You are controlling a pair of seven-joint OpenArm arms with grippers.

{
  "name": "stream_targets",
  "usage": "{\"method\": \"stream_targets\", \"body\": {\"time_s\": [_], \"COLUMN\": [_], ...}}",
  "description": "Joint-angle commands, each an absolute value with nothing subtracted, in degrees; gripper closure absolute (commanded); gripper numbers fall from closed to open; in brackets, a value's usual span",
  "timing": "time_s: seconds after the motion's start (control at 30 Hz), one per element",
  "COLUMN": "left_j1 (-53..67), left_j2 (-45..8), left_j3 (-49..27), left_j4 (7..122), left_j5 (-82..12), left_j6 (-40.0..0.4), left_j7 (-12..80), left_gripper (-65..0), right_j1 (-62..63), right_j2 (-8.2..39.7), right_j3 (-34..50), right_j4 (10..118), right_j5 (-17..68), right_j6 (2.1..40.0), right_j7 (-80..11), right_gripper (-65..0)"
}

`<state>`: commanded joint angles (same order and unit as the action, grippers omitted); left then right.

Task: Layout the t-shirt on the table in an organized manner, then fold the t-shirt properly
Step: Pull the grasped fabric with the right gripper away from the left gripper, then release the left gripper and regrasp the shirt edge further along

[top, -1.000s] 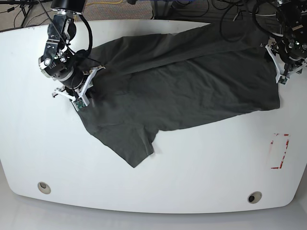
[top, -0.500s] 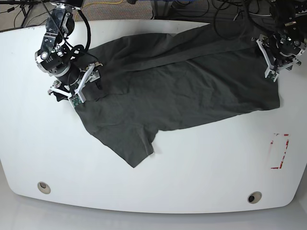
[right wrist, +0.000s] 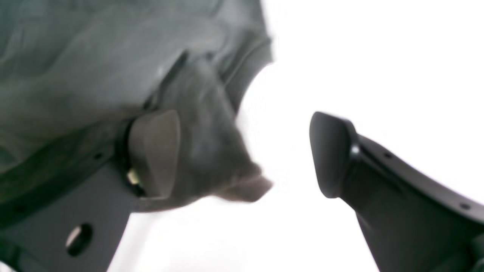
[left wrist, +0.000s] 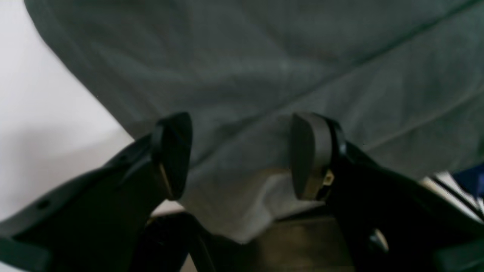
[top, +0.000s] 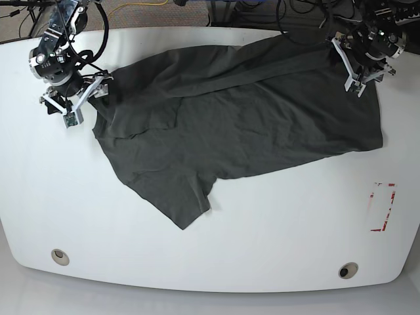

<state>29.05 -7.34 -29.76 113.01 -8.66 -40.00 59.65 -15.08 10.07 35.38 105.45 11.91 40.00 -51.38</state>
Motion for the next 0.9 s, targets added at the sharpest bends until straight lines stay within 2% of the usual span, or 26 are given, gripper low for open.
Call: {"method": "stream_targets", "body": {"time_s": [0.37, 0.43, 0.47, 0.6, 0.73, 0.8, 0.9], "left_j1": [28.0, 27.6, 27.6, 27.9, 27.9, 28.0, 29.8], "left_j2": [-7.3, -7.3, -7.3, -6.7, -6.8, -6.8, -6.9], "left_j3": [-35.4, -37.0, -37.4, -39.3, -41.4, -41.8, -41.8], "left_j4": [112.9, 112.9, 112.9, 112.9, 113.0, 113.1, 113.2], "left_j5": [-8.7, -8.7, -8.7, -10.9, -16.7, -18.8, -20.4], "left_j6": [-40.0, -40.0, -40.0, -40.0, -40.0, -40.0, -40.0], "left_j7": [59.6, 59.6, 59.7, 60.6, 66.9, 69.3, 70.5], "left_gripper": [-37.9, -37.9, -38.1, -38.2, -38.3, -38.3, -38.3], "right_j1": [-13.4, -13.4, -13.4, -13.5, -13.6, -13.6, -13.6], "right_j2": [9.8, 9.9, 9.9, 9.9, 9.8, 9.8, 9.7], "right_j3": [37.9, 37.8, 37.8, 37.8, 37.8, 37.8, 37.8], "right_j4": [93.1, 91.7, 91.5, 91.2, 91.2, 91.2, 91.2], "right_j5": [11.8, 11.9, 11.9, 11.9, 11.9, 11.9, 11.9], "right_j6": [40.0, 40.0, 40.0, 40.0, 40.0, 40.0, 40.0], "right_j7": [-46.0, -45.6, -45.5, -45.3, -45.3, -45.3, -45.3], "right_gripper": [-50.1, -47.9, -46.0, -27.7, -9.8, -7.6, -10.1]}}
